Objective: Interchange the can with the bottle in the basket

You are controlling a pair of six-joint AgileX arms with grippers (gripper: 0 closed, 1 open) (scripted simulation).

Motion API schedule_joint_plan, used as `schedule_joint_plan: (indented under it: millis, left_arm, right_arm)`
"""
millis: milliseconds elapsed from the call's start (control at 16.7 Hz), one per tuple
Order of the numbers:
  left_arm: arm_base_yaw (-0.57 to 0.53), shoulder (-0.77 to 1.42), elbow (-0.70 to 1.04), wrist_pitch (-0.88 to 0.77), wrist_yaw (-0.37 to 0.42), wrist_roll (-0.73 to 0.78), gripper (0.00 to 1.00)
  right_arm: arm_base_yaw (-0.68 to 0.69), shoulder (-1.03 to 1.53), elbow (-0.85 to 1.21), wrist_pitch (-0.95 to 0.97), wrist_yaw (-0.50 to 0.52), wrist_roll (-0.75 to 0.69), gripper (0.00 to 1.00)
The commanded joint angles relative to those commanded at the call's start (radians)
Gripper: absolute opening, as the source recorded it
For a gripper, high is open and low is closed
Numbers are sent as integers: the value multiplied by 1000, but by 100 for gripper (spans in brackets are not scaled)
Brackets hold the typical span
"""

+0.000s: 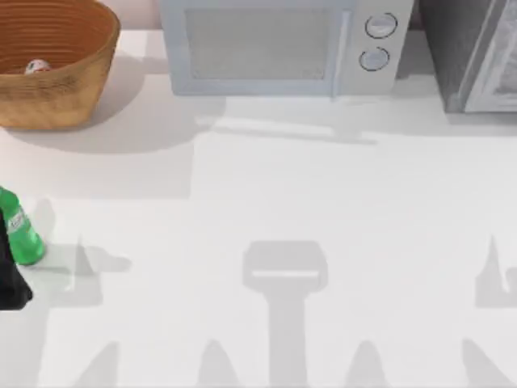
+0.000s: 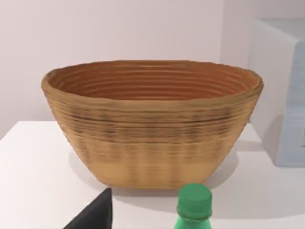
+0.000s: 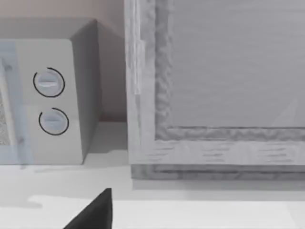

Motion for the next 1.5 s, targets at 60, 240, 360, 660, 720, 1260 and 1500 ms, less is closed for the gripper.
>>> schedule_joint_plan:
  millis: [60, 240, 360, 660, 720, 1260, 1500]
  left_arm:
    - [0, 0, 0, 0, 0, 0, 100]
    - [2, 21, 26, -8, 1, 1, 100]
    - [5, 75, 92, -29, 4, 2, 100]
    - [18, 344, 393, -141, 23, 6, 100]
    - [21, 417, 471, -172, 29, 8, 100]
    - [56, 1245, 1330, -546, 93, 37, 100]
    - [73, 1651, 1729, -738, 124, 54, 100]
  right_arm:
    - [0, 0, 0, 0, 0, 0, 100]
    - [0, 0, 0, 0, 0, 0, 100]
    - [0, 0, 0, 0, 0, 0, 100]
    - [0, 0, 0, 0, 0, 0, 100]
    - [0, 0, 0, 0, 0, 0, 100]
    - [0, 0, 0, 0, 0, 0, 100]
    - [0, 0, 0, 0, 0, 0, 100]
